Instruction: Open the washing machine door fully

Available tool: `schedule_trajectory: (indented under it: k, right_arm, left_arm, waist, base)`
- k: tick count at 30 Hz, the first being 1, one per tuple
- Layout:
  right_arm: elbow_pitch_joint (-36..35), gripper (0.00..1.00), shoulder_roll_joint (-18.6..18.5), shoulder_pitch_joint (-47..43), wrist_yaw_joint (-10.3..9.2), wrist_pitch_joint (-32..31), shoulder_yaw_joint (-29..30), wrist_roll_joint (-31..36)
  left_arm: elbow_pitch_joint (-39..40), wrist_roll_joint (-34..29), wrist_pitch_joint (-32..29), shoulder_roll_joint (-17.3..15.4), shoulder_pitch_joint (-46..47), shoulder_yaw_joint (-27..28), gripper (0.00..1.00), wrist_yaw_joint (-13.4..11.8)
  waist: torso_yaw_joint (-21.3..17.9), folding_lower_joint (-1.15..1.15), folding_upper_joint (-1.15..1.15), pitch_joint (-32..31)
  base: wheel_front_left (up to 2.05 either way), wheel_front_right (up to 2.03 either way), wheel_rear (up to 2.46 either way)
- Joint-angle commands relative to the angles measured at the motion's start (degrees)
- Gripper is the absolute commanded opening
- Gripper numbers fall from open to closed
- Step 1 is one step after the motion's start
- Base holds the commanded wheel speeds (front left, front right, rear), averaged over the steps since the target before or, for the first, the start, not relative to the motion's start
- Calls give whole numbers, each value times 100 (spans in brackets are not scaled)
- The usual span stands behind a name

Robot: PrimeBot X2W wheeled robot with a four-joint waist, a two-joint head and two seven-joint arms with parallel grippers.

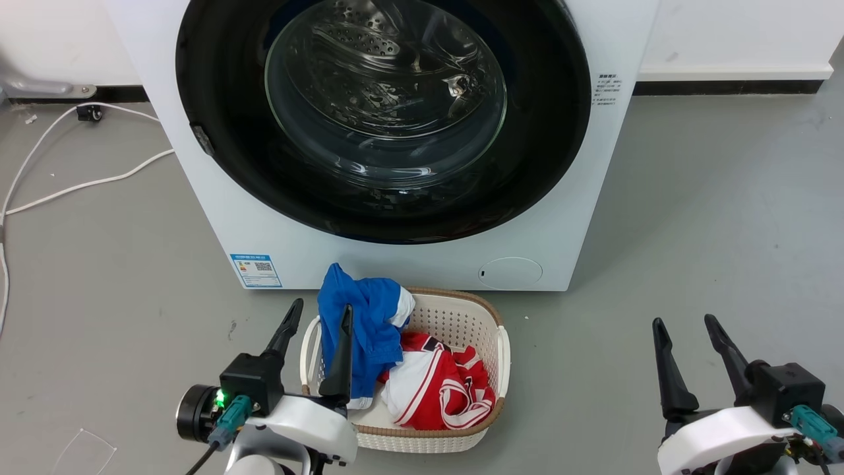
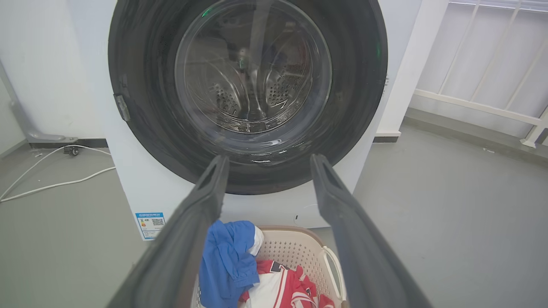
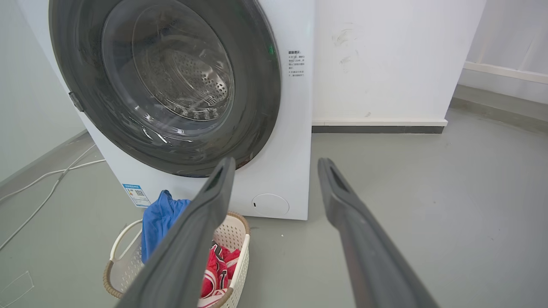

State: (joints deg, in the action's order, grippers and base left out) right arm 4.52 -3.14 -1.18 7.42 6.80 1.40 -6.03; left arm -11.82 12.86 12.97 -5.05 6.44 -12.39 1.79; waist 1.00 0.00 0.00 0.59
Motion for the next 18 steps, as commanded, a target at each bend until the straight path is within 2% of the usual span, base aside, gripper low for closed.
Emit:
schedule_trajectory:
  k: [1,18]
  right_arm:
    - [-39,100,21,5,10,47,0,117]
    - [25,100,33,3,6,244,9,468]
  left_arm:
    - [0,-146,55,3,103,15,100,3]
    - [-88,-838,230,114,61,152,100,51]
  waist:
    - [1,0,0,0]
    - [17,0,0,-6]
  base:
    - [0,0,0]
    - [0,0,0]
